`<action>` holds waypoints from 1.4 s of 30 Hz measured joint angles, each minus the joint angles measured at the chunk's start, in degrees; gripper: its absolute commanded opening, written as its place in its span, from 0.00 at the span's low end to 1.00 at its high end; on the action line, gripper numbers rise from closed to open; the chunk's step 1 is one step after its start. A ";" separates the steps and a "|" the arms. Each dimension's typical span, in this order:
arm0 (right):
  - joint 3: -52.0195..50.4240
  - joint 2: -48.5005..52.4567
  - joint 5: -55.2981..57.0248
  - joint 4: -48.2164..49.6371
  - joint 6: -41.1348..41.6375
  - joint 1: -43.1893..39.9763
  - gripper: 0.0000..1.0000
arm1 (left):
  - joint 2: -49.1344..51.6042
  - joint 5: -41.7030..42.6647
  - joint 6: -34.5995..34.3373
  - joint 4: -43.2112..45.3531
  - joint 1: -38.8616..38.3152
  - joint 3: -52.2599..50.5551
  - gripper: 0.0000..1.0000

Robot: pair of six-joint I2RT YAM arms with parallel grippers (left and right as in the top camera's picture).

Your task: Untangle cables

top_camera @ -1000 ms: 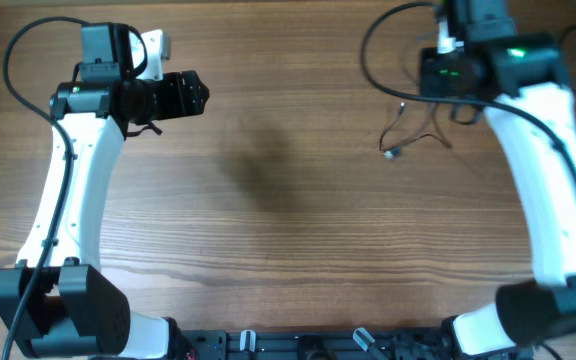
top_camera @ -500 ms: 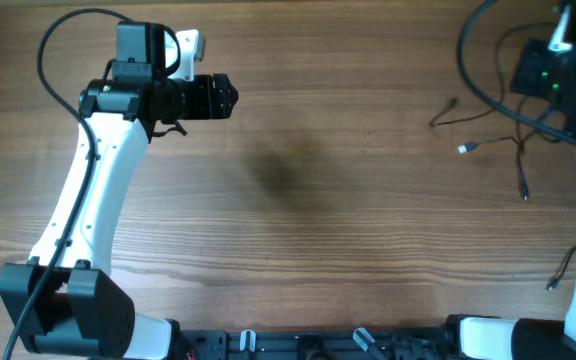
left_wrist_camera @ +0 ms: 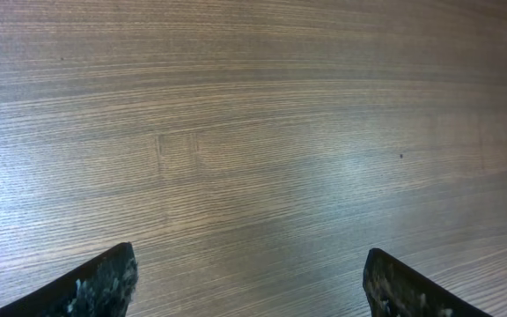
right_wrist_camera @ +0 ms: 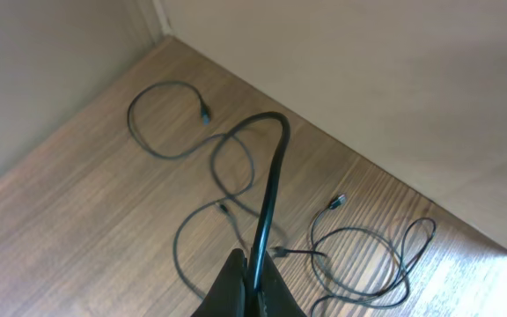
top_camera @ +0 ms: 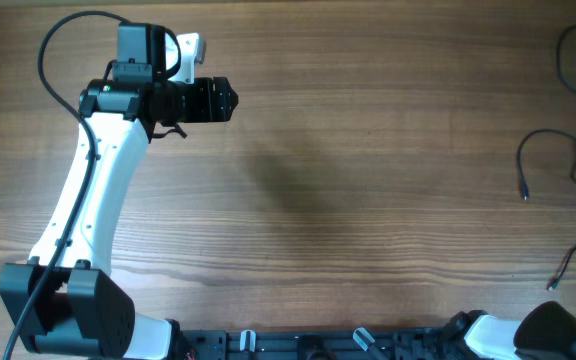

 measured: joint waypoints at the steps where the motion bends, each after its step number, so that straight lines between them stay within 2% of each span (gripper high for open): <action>1: 0.00 0.20 -0.76 0.11 -0.02 -0.66 0.04 | 0.00 0.00 0.00 0.00 0.00 0.00 0.84; 4: 0.35 2.58 -2.67 0.50 -0.17 -1.46 0.04 | 0.00 0.00 0.00 0.00 -0.31 0.00 0.84; 11: 0.63 17.29 -6.49 5.40 -0.17 -1.46 0.04 | 0.00 0.00 0.00 -0.11 -2.84 0.00 0.84; 17: 0.61 25.55 -6.84 10.34 0.63 -1.81 0.04 | 0.00 0.00 0.00 -0.11 -3.02 0.00 0.84; 31: 0.63 36.54 -6.08 11.56 6.21 -8.15 0.04 | 0.00 0.00 0.00 -0.11 -3.87 0.00 0.84; 42: 0.63 41.27 -10.69 14.29 6.43 -7.78 0.04 | 0.00 0.00 -0.11 2.01 -4.83 0.00 0.83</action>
